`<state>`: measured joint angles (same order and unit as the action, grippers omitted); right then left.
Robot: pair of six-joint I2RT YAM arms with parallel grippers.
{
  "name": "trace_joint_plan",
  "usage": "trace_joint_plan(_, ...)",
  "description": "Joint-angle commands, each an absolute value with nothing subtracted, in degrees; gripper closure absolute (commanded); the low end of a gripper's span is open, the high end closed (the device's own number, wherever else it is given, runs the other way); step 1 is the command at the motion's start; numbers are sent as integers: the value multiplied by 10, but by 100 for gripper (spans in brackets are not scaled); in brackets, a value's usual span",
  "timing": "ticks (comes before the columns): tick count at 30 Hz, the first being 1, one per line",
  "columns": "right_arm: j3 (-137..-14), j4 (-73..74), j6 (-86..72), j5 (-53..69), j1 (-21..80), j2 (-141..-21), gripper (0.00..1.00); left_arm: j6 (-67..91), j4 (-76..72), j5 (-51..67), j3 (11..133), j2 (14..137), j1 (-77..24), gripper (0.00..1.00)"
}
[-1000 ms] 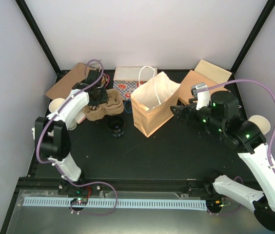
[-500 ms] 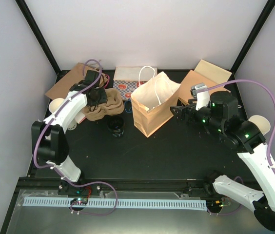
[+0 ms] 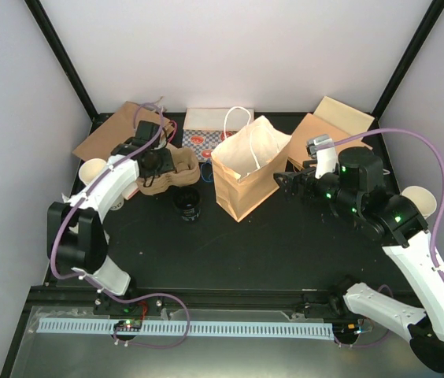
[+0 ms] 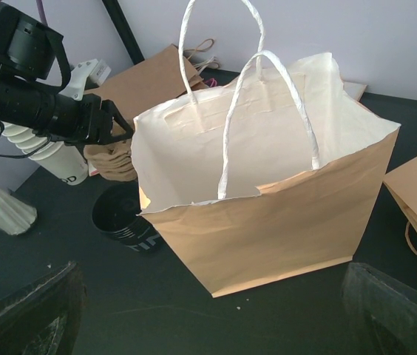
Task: Pack the takeout coffee
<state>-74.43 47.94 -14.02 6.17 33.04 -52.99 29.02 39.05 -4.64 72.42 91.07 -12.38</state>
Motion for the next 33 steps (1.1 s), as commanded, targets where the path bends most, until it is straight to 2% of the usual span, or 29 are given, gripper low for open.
trace_joint_plan(1, -743, 468, -142, 65, 331, -526, 3, 261, 360, -12, 728, 892, -123, 43)
trace_joint_plan(6, -742, 468, -141, 64, 331, -526, 3, 187, 345, 40, 722, 870, -131, 37)
trace_joint_plan(11, -742, 465, -142, 70, 331, -529, 3, 116, 313, 148, 699, 854, -136, 31)
trace_joint_plan(16, -745, 465, -143, 73, 331, -531, 3, 129, 308, 149, 727, 888, -154, 28)
trace_joint_plan(24, -751, 475, -139, 65, 331, -528, 3, 98, 391, 7, 832, 993, -220, 24)
trace_joint_plan(33, -756, 478, -135, 62, 332, -531, 3, 109, 421, -100, 868, 1059, -248, 26)
